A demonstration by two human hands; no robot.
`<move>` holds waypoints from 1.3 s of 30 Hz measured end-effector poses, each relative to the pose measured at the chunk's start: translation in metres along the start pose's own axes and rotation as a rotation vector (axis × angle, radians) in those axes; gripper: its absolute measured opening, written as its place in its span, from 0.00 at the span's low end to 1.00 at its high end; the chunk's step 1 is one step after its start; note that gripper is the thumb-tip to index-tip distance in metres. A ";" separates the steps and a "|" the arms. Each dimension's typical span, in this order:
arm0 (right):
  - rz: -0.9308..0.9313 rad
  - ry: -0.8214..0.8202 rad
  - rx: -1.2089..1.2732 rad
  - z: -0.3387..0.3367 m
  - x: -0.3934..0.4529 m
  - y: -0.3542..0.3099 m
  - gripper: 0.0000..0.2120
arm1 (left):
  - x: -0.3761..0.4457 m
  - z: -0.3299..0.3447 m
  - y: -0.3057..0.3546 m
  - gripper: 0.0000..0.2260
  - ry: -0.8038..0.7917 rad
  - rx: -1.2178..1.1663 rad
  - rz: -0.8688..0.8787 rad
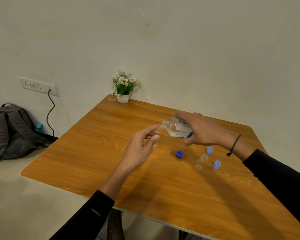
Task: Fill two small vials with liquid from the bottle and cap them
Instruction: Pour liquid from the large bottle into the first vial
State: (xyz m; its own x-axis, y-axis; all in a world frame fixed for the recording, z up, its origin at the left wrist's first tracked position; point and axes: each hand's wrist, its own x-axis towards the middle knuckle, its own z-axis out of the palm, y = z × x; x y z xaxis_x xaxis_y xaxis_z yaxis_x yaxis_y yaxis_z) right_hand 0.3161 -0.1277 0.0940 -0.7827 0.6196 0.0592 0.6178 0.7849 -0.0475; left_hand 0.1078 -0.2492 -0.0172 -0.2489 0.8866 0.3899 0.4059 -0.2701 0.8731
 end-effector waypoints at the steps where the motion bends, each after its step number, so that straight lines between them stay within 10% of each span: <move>1: -0.001 -0.001 -0.001 0.000 0.000 0.000 0.42 | 0.000 0.000 0.000 0.18 0.001 -0.001 0.001; 39: 0.014 -0.002 -0.010 -0.002 0.000 -0.003 0.43 | 0.000 0.001 -0.002 0.18 0.002 0.000 0.022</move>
State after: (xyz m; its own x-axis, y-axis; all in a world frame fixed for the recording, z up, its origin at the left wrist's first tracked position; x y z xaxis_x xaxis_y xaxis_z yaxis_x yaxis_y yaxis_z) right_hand 0.3150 -0.1300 0.0958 -0.7739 0.6308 0.0563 0.6296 0.7760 -0.0387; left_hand 0.1078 -0.2483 -0.0191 -0.2416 0.8798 0.4093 0.4111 -0.2893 0.8645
